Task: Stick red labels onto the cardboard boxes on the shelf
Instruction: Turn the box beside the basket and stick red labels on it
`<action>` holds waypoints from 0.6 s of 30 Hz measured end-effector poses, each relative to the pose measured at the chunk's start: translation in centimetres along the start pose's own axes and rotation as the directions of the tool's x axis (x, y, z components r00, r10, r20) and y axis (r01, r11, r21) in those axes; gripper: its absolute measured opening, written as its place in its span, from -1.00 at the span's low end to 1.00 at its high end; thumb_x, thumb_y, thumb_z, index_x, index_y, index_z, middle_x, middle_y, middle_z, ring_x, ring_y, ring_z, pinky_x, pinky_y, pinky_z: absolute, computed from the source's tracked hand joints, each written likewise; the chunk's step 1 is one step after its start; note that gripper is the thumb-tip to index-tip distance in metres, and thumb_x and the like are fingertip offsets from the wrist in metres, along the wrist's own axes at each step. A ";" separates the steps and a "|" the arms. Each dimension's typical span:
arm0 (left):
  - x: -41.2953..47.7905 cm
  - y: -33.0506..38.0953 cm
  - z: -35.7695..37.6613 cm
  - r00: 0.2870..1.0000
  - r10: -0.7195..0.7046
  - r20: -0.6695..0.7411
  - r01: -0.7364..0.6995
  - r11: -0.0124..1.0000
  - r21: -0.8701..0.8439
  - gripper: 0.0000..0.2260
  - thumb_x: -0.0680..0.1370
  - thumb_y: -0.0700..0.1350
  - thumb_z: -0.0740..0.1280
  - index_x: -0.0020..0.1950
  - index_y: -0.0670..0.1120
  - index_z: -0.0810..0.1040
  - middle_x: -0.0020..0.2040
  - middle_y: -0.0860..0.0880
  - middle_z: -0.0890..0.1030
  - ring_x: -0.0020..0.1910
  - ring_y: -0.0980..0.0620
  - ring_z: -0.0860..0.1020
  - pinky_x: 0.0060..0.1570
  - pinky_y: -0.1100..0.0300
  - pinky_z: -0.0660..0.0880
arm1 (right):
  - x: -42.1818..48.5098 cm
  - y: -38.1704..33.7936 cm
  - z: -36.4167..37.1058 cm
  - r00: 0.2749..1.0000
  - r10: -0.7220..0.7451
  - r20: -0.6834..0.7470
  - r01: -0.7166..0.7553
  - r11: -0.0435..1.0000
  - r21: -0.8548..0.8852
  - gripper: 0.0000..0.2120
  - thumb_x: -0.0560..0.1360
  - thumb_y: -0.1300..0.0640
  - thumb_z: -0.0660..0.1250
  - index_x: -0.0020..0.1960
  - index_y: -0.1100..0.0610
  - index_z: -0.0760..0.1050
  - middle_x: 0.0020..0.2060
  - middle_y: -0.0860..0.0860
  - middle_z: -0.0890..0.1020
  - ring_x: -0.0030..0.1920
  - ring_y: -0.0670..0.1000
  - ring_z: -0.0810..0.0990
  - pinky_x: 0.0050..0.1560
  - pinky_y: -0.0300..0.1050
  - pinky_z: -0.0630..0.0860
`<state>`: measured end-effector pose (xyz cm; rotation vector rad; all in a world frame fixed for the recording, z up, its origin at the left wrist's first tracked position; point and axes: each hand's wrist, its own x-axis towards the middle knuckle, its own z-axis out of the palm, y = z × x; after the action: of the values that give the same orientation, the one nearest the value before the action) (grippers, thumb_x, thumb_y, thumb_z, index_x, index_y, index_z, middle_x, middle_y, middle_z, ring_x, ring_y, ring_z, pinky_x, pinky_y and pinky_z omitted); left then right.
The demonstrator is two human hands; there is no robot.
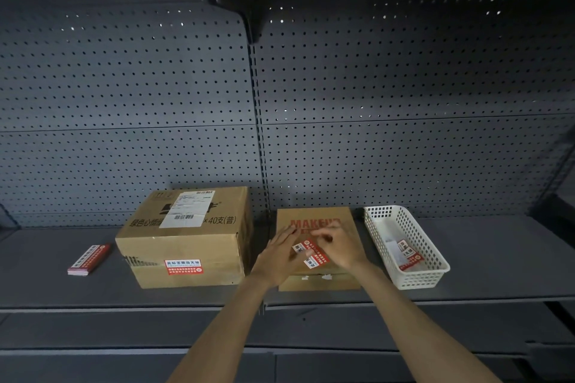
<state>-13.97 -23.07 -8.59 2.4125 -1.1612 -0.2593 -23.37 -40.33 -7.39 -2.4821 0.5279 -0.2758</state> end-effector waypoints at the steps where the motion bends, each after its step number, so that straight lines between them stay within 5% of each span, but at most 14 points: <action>1: 0.1 0.0 -0.1 1.000 -0.007 -0.001 0.007 1.000 -0.025 -0.27 0.58 0.37 0.10 0.63 0.00 0.11 0.64 0.06 0.05 0.60 0.09 -0.01 0.57 -0.01 0.04 | 0.2 0.0 0.0 1.000 0.005 0.004 -0.005 1.000 -0.004 -0.76 0.58 -0.01 0.32 0.22 -0.16 0.61 0.15 -0.10 0.47 0.19 -0.03 0.45 0.34 -0.01 0.44; 6: 0.3 -0.3 0.1 0.999 -0.033 -0.012 0.031 0.991 -0.130 -0.31 0.57 0.39 0.11 0.60 0.06 0.18 0.63 0.11 0.08 0.59 0.15 0.00 0.57 -0.03 0.05 | 0.8 -0.2 0.1 0.998 0.042 0.044 -0.048 0.989 0.137 -0.84 0.53 -0.01 0.37 -0.06 -0.28 0.65 0.03 -0.12 0.62 -0.03 -0.07 0.64 0.10 0.01 0.63; 14: 0.9 -0.5 -0.3 0.999 -0.049 0.003 0.049 0.978 -0.203 -0.57 0.62 0.26 0.17 0.49 0.24 0.35 0.61 0.13 0.16 0.59 0.12 0.04 0.55 -0.16 0.04 | 1.3 -1.1 0.5 0.993 0.110 0.032 -0.114 0.982 0.149 -0.96 0.45 -0.09 0.49 -0.17 -0.20 0.66 -0.15 -0.24 0.70 -0.10 -0.21 0.65 0.14 -0.06 0.57; 18: 0.8 0.0 -0.6 0.997 -0.070 -0.044 0.056 0.963 -0.264 -0.69 0.62 0.16 0.27 0.36 0.27 0.51 0.58 0.12 0.25 0.58 0.10 0.13 0.54 -0.07 0.10 | 1.0 -1.6 0.3 0.994 0.110 0.011 -0.111 0.987 0.112 -0.94 0.51 -0.10 0.42 -0.05 -0.17 0.66 -0.02 -0.20 0.70 -0.04 -0.15 0.63 0.12 -0.15 0.53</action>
<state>-13.28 -23.47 -8.09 2.2110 -0.9619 -0.3439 -21.87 -39.39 -6.65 -2.3349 0.6287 -0.2488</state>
